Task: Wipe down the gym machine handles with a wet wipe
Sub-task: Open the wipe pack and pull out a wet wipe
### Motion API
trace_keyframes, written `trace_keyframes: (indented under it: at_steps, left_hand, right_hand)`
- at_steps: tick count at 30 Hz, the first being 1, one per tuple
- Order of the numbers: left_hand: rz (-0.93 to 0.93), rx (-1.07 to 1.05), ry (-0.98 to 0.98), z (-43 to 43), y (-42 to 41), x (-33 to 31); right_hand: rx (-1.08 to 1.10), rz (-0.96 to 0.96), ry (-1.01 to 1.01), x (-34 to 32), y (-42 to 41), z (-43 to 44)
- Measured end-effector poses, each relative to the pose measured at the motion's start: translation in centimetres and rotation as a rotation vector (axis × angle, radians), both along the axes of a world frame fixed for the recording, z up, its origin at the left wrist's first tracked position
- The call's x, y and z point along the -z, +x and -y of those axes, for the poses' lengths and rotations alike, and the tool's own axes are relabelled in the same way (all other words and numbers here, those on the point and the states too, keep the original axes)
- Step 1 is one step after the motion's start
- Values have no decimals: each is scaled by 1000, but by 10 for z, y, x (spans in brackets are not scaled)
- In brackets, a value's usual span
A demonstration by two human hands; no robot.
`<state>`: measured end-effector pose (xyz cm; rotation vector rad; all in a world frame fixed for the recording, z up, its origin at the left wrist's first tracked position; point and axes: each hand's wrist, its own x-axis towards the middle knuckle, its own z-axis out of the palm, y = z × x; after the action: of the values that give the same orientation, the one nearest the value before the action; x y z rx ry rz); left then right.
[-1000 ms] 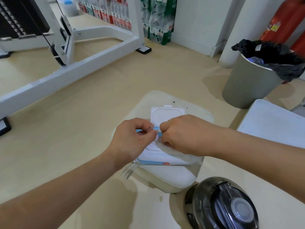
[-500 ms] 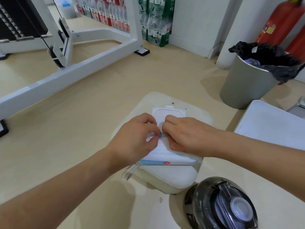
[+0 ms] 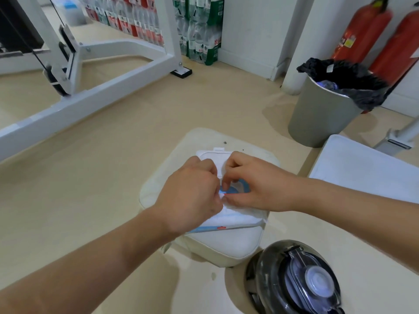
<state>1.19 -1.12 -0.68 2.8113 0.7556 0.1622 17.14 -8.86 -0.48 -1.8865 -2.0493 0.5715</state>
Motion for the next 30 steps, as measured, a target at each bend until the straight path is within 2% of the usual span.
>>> trace_keyframes:
  at_steps: [3,7,11,15,18,21,26,30]
  left_hand:
    - [12,11,6,-3,5,-2]
    - [127,37,41,-8,3,1]
    - [218,49,54,-11,-3,8]
    - [317,-53,-77,-18,-6,11]
    - [382,-124,-167,-22,-5,14]
    - [380,-182,-215,-24,-6,16]
    - [257,-304,-346,-30,-5,7]
    - [216,-195,-411,-31,-8,-5]
  right_hand:
    - [25,-13,-74,-1,-2,0]
    - [55,-22,-99,-1,-6,-2]
    - [53,20,-66,2,-8,-6]
    - [148,-174,-3,4,-5,-10]
    - [122,-127,50,8,-6,-11]
    - [51,12,92,10,-11,-9]
    - [18,106,35,6,-9,-13]
    - [29,92,129,19,-14,-11]
